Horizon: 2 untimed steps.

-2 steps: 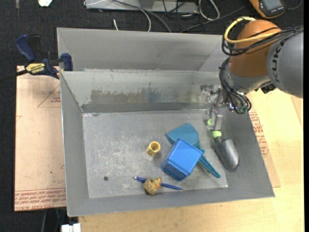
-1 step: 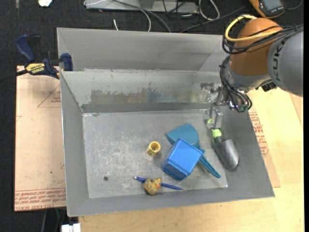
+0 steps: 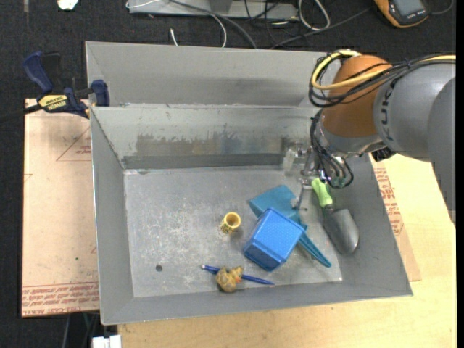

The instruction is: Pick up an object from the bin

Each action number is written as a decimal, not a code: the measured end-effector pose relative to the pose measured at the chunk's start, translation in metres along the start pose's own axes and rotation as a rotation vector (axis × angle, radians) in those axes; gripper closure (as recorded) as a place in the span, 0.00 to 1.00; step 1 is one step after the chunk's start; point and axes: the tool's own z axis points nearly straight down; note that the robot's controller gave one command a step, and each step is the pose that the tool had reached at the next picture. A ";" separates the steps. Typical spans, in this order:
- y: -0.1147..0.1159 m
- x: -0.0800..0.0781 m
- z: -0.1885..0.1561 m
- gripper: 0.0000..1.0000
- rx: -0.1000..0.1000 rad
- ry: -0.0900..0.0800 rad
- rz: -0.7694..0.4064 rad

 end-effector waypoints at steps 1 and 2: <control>0.020 0.016 0.011 0.00 0.000 -0.020 0.021; 0.016 0.012 0.006 0.00 -0.001 -0.015 -0.071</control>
Offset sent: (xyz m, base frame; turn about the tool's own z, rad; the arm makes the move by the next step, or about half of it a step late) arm -0.0130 0.0139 -0.0088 -0.0794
